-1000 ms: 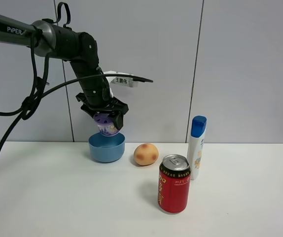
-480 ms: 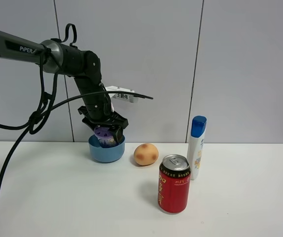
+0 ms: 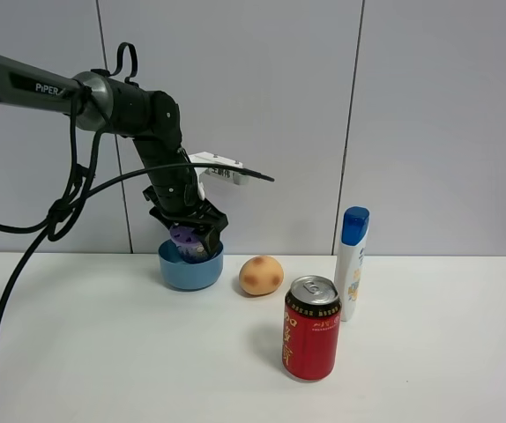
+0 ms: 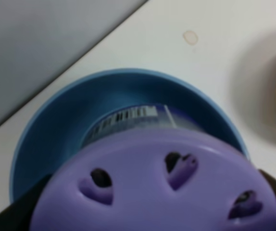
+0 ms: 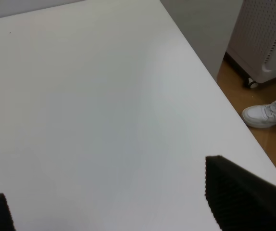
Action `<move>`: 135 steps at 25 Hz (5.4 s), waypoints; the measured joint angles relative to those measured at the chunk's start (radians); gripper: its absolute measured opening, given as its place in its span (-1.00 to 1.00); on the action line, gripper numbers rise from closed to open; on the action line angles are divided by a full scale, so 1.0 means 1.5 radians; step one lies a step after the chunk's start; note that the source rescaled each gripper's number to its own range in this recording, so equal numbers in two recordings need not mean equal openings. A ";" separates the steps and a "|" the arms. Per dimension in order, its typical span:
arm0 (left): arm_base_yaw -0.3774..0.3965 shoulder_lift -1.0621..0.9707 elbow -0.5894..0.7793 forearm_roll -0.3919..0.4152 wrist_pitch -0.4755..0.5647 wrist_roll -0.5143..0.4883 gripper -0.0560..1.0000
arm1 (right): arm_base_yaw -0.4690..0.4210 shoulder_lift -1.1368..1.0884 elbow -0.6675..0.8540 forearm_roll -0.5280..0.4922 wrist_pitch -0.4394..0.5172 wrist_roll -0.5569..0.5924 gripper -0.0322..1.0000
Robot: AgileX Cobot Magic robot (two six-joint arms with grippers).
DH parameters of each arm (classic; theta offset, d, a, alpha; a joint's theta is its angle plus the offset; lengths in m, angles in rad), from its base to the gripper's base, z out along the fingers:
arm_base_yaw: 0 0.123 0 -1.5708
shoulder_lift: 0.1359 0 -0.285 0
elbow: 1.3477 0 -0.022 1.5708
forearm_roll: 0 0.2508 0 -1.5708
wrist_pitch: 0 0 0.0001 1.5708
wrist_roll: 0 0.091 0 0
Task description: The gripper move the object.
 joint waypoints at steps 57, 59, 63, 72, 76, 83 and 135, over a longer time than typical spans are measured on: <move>0.047 -0.507 0.079 0.141 0.232 -0.123 -0.50 | 0.000 0.000 0.000 0.000 0.000 0.000 1.00; 0.069 -0.567 0.134 0.141 0.232 -0.133 -0.50 | 0.000 0.000 0.000 0.000 0.000 0.000 1.00; 0.118 -0.692 0.257 0.142 0.233 -0.155 -0.50 | 0.000 0.000 0.000 0.000 0.000 0.000 1.00; 0.221 -0.980 0.551 0.122 0.233 -0.180 -0.50 | 0.000 0.000 0.000 0.000 0.000 0.000 1.00; 0.252 -1.123 0.662 0.102 0.233 -0.189 -0.50 | 0.000 0.000 0.000 0.000 0.000 0.000 1.00; 0.314 -1.333 0.800 0.091 0.234 -0.201 -0.50 | 0.000 0.000 0.000 0.000 0.000 0.000 1.00; 0.347 -1.623 1.062 -0.005 0.128 -0.173 -0.50 | 0.000 0.000 0.000 0.000 0.000 0.000 1.00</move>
